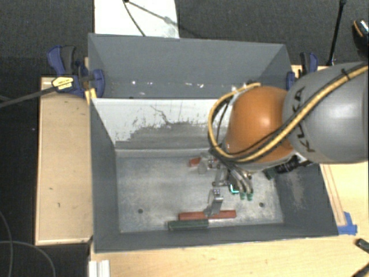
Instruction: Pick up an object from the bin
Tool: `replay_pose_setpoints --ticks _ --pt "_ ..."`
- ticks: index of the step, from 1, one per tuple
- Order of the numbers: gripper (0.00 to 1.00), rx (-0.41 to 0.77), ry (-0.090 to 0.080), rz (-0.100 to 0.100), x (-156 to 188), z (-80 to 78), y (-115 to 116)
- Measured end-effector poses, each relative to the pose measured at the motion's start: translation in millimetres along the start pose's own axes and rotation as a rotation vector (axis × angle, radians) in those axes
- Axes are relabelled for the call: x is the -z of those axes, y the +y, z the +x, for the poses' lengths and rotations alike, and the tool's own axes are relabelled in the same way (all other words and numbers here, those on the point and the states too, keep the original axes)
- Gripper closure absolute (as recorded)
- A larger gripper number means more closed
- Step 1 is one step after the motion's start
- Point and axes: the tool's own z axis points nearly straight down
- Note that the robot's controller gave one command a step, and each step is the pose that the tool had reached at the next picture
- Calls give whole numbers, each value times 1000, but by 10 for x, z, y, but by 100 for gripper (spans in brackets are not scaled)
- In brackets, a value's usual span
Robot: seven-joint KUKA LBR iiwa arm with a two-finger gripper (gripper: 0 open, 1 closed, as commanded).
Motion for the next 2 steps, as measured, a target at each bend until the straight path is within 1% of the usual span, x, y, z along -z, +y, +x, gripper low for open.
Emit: replay_pose_setpoints --ticks 1,2 --pt "0 96 -4 1 -809 174 -428" --pt "100 94 -8 0 -778 164 -405"
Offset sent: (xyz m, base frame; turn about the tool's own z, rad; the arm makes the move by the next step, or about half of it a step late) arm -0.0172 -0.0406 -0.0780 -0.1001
